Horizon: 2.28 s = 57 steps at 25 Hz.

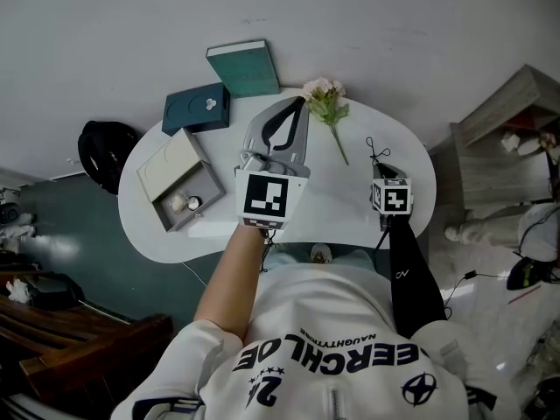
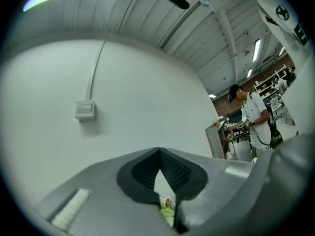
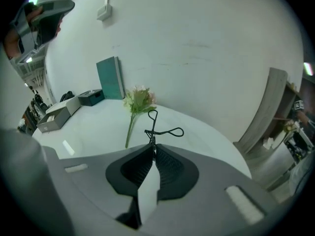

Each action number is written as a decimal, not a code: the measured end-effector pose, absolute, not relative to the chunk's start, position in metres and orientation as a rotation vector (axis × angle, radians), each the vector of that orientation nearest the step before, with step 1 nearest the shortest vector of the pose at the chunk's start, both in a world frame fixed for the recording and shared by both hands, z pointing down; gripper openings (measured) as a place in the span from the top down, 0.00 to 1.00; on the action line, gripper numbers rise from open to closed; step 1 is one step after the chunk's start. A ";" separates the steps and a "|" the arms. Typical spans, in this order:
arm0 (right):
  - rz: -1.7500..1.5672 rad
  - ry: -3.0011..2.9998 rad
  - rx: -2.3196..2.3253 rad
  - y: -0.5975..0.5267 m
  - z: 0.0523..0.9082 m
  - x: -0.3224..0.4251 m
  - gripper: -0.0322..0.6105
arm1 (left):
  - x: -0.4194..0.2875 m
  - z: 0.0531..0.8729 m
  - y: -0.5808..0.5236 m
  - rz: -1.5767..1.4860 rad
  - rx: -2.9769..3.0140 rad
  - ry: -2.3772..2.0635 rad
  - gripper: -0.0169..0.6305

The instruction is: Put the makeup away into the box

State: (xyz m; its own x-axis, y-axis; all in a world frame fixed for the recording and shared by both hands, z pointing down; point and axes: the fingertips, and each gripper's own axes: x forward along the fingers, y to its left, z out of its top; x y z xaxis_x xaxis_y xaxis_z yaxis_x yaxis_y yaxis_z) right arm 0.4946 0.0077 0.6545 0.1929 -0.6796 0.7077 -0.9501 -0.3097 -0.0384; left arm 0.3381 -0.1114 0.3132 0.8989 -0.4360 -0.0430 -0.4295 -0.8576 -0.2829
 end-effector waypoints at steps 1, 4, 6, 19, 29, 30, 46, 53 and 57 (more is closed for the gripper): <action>0.853 -1.533 2.092 0.004 0.641 0.499 0.87 | 0.337 0.312 -0.113 -0.025 -2.782 0.661 0.97; 0.726 -1.588 2.166 -0.011 0.595 0.506 0.87 | 0.336 0.308 -0.113 0.002 -2.802 0.660 0.97; 0.625 -1.624 2.216 -0.020 0.559 0.508 0.87 | 0.336 0.305 -0.112 0.024 -2.811 0.652 0.97; 0.014 -1.711 2.428 -0.010 0.359 0.503 0.87 | 0.339 0.300 -0.108 0.007 -2.798 0.686 0.97; -0.055 -1.728 2.433 -0.001 0.338 0.495 0.87 | 0.331 0.295 -0.103 0.047 -2.790 0.696 0.97; -0.059 -1.743 2.418 -0.005 0.337 0.491 0.87 | 0.326 0.296 -0.106 0.041 -2.781 0.718 0.97; -0.100 -2.038 2.106 -0.120 0.335 0.324 0.87 | 0.150 0.299 -0.181 0.000 -2.698 1.066 0.97; -0.073 -2.166 1.996 -0.170 0.341 0.230 0.87 | 0.060 0.297 -0.215 -0.050 -2.641 1.189 0.97; -0.055 -2.232 1.951 -0.193 0.346 0.183 0.87 | 0.014 0.298 -0.228 -0.070 -2.611 1.248 0.97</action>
